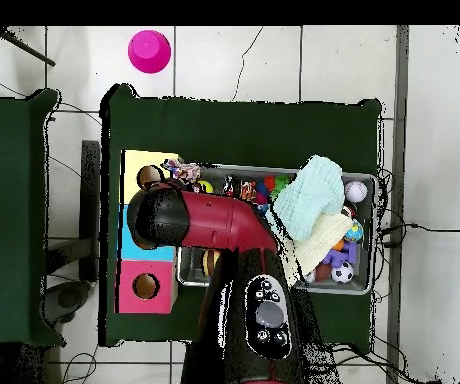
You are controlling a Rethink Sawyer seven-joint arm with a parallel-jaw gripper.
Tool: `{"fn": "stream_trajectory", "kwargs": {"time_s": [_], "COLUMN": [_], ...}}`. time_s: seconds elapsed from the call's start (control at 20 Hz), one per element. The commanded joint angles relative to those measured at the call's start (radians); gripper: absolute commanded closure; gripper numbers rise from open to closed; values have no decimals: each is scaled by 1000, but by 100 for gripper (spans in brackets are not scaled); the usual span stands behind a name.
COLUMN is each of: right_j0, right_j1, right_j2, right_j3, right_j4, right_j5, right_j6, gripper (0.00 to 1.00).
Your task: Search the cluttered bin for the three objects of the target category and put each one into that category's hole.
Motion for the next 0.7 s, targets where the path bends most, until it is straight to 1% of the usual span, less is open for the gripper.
{"fn": "stream_trajectory", "kwargs": {"time_s": [0.05, 0.4, 0.55, 0.7], "right_j0": [-5, -5, -15, -6], "right_j1": [28, 31, 32, 43], "right_j2": [115, 134, 162, 170], "right_j3": [84, 118, 155, 179], "right_j4": [96, 147, 180, 187], "right_j5": [-38, -65, -112, -168], "right_j6": [233, 235, 251, 260], "gripper": [100, 100, 100, 100]}}
